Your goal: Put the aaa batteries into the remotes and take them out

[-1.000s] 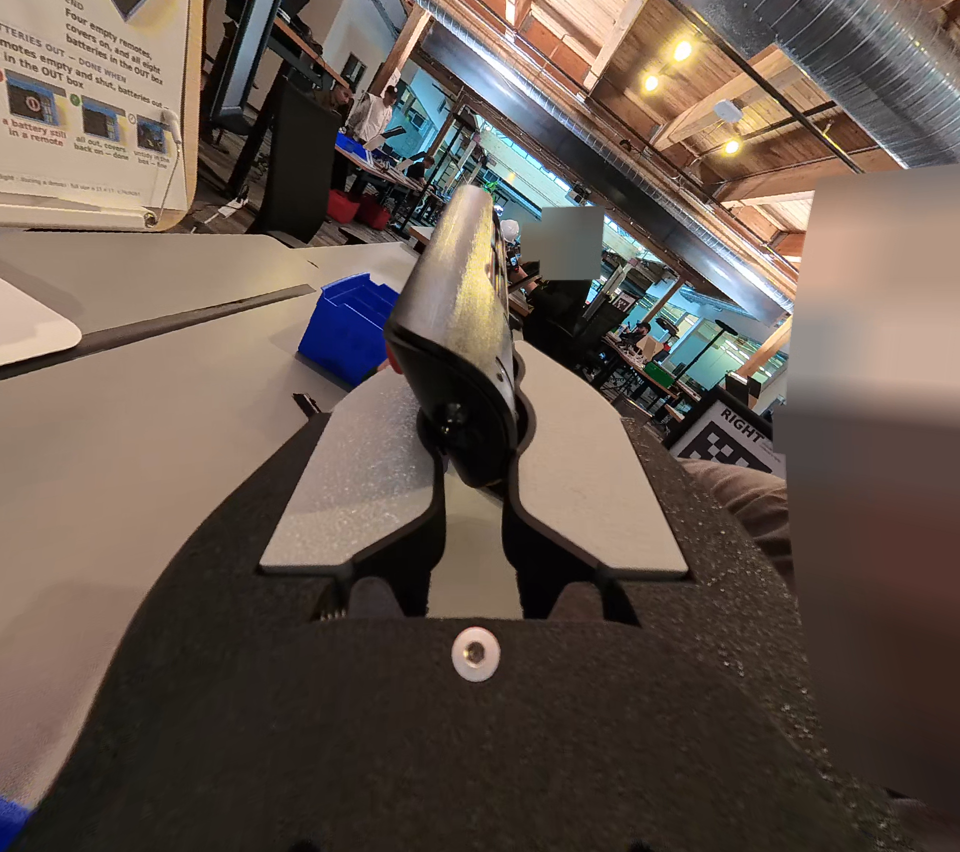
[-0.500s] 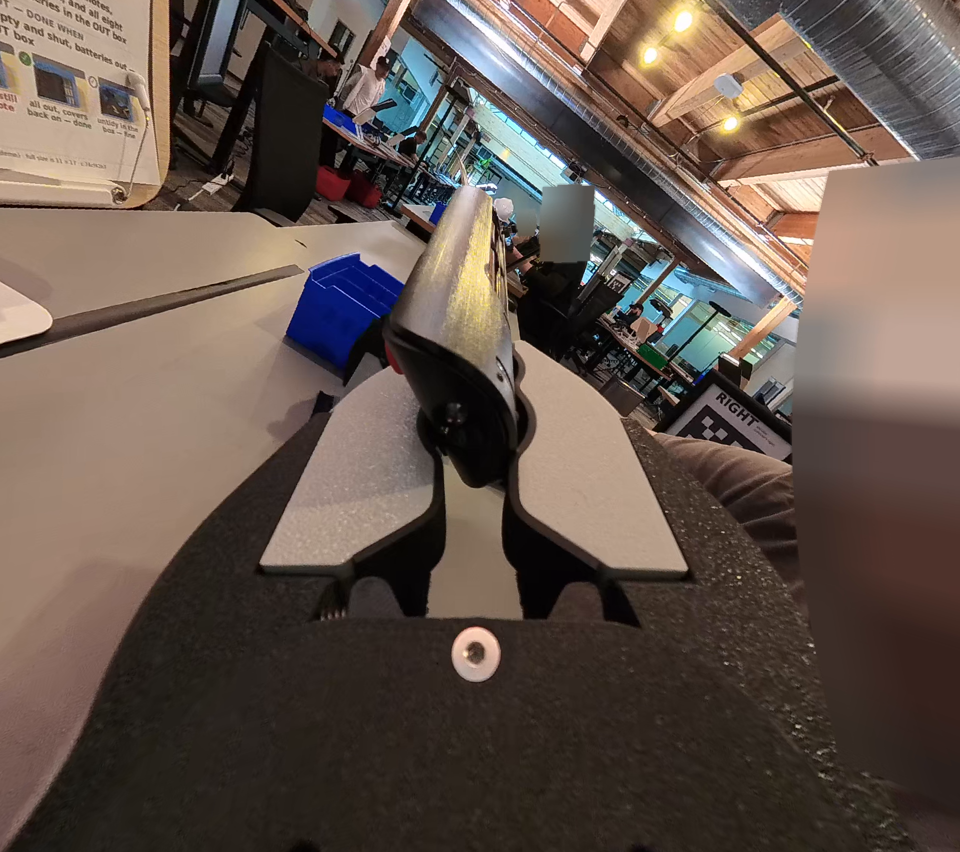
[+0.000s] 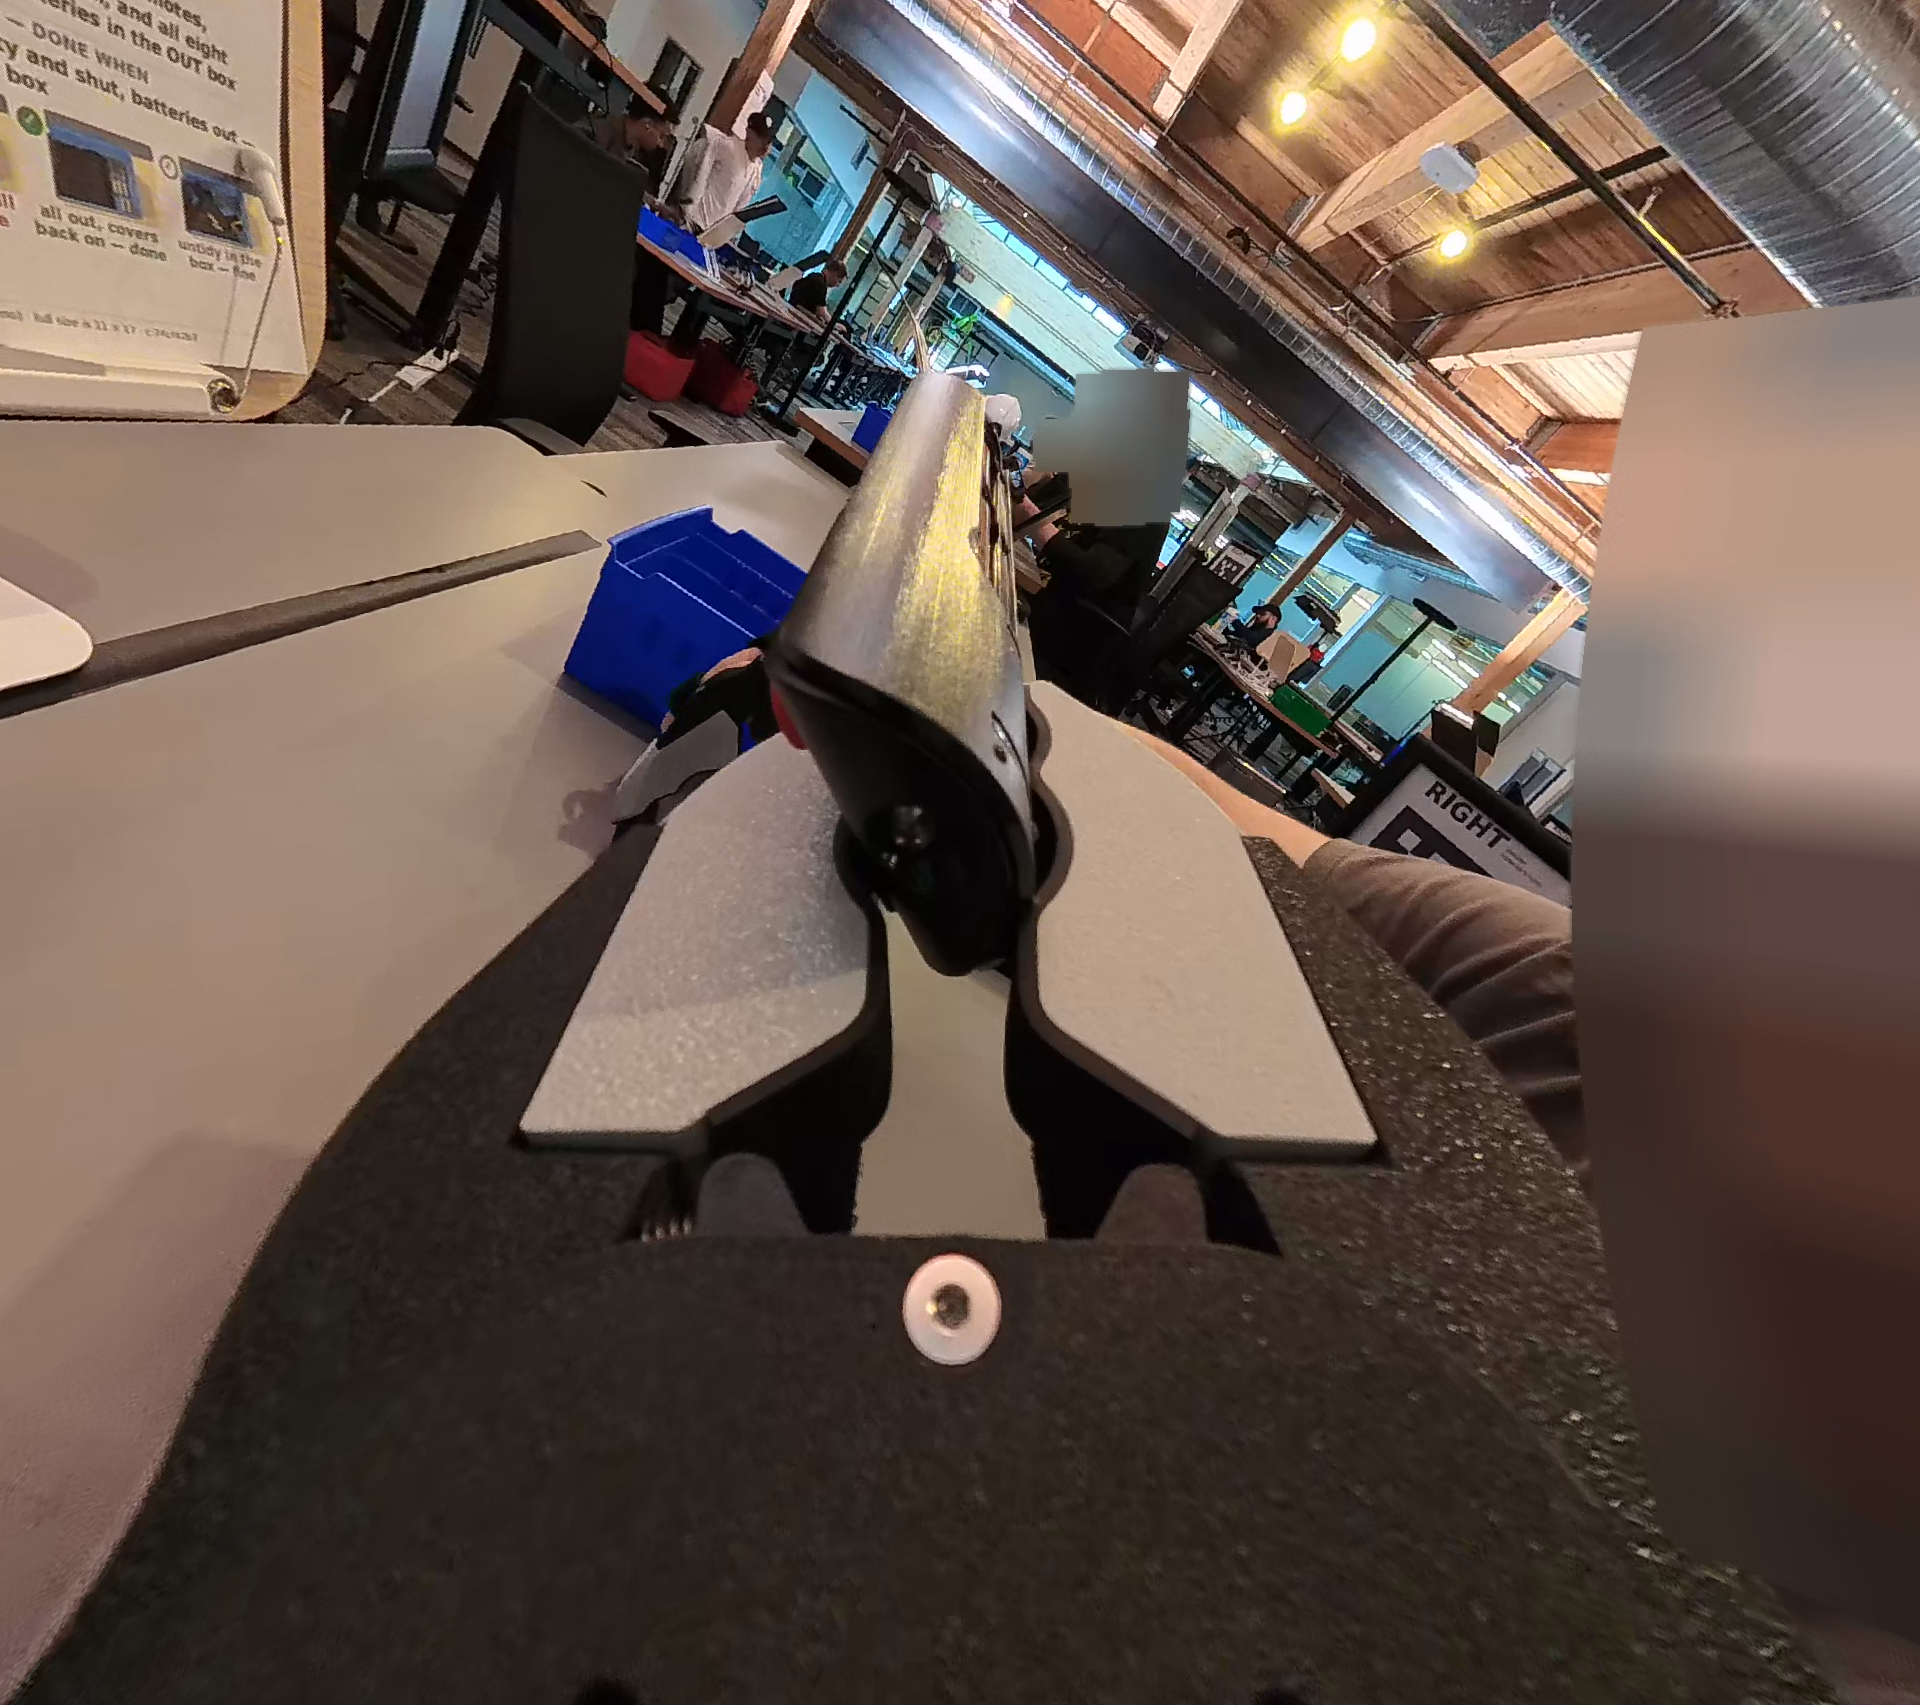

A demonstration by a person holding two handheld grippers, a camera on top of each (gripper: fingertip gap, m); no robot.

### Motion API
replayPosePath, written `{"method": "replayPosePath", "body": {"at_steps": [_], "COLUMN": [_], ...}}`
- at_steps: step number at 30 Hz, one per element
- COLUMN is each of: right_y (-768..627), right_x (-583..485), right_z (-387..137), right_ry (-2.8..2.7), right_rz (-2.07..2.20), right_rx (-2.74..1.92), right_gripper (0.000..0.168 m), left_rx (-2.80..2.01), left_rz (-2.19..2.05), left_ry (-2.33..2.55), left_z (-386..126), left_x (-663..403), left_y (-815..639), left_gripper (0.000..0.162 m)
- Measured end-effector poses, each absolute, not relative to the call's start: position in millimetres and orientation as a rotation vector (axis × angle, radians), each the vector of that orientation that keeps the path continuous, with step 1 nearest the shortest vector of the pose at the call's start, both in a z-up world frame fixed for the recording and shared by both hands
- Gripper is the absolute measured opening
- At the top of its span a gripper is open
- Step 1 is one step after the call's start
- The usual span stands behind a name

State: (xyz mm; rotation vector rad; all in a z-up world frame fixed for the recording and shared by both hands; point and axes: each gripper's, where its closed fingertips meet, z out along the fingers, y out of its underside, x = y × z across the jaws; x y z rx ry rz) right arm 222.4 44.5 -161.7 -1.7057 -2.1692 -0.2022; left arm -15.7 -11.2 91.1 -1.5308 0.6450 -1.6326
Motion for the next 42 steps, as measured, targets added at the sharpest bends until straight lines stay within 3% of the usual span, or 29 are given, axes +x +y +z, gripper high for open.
{"method": "replayPosePath", "body": {"at_steps": [2, 4, 5, 8, 17, 25, 32, 42], "right_y": [44.3, 47.8, 53.0, 59.5, 45.6, -7.2, 3.0, -3.6], "right_x": [219.7, 215.8, 213.6, 212.7, 209.9, 186.9, 187.7, 167.2], "right_z": [-163.7, -166.7, -166.4, -165.8, -164.2, -140.7, -149.0, -107.8], "right_ry": [-2.18, -2.167, -2.14, -2.107, -2.028, -1.722, -1.596, -1.443], "right_rz": [-0.189, -0.215, -0.261, -0.303, 0.118, 0.995, 1.081, 1.402], "right_rx": [-1.682, -1.606, -1.545, -1.54, -1.952, -2.376, -2.57, -2.51], "right_gripper": [0.029, 0.006, 0.005, 0.004, 0.003, 0.003, 0.003, 0.002], "left_rx": [-1.535, -1.541, -1.544, -1.548, -1.565, -1.554, -1.554, -1.575], "left_rz": [-1.631, -1.63, -1.63, -1.63, -1.633, -1.644, -1.646, -1.632], "left_ry": [0.645, 0.646, 0.646, 0.65, 0.649, 0.643, 0.664, 0.661], "left_z": [89.9, 88.5, 87.8, 86.5, 82.0, 84.7, 85.6, 81.3], "left_x": [-15.3, -14.6, -14.2, -13.3, -11.9, -13.9, -9.6, -11.9], "left_y": [-10.5, -9.9, -9.6, -9.4, -7.4, -7.9, -11.9, -8.0], "left_gripper": [0.021, 0.021, 0.021, 0.021, 0.021, 0.021, 0.021, 0.021]}}
